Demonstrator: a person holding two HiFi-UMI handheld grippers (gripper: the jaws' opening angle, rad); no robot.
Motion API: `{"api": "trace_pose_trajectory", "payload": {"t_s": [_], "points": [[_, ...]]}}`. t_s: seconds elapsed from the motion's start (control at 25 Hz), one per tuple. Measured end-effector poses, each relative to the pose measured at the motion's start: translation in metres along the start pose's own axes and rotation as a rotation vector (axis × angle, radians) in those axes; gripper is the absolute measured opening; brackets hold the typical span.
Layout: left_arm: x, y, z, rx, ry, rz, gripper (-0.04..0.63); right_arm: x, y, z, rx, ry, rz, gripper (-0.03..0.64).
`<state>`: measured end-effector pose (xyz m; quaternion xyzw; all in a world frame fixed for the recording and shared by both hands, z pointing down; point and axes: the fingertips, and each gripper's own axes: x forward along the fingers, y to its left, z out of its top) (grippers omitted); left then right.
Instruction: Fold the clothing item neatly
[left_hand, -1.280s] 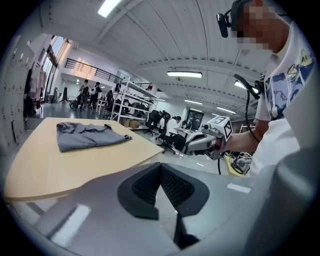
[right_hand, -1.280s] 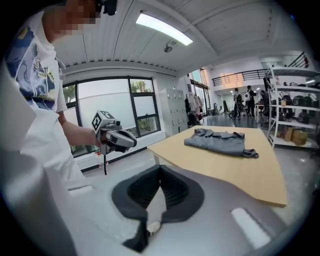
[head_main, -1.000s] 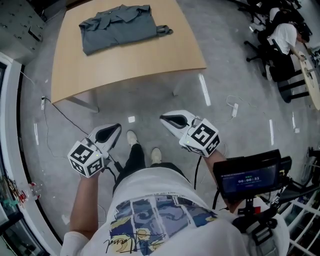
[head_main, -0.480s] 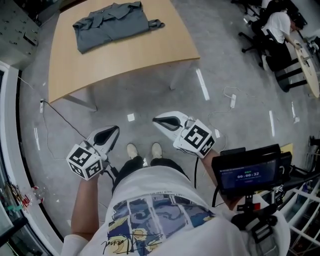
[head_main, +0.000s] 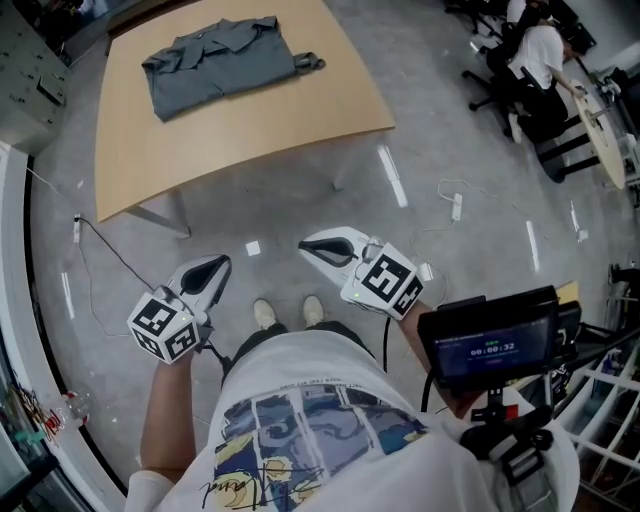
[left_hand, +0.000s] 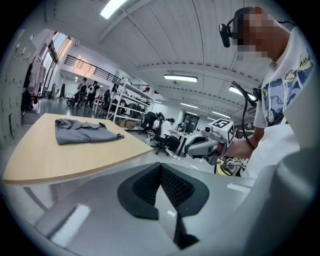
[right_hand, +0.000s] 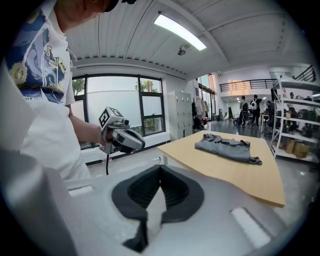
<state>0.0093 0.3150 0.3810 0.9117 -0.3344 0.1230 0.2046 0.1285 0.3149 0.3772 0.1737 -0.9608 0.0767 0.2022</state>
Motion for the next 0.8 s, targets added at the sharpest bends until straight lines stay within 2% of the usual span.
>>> {"api": "trace_pose_trajectory", "payload": {"t_s": [0.48,0.8], "points": [[-0.016,0.045,0.008,-0.003,-0.013,-0.036,0.006,0.043,-0.002,0.026,-0.011,0.027,-0.01,0.003],[-0.045,0.052,-0.015,-0.002,-0.004,-0.055,0.006,0.062,0.028,0.026,-0.016,0.028,-0.031,0.003]]}}
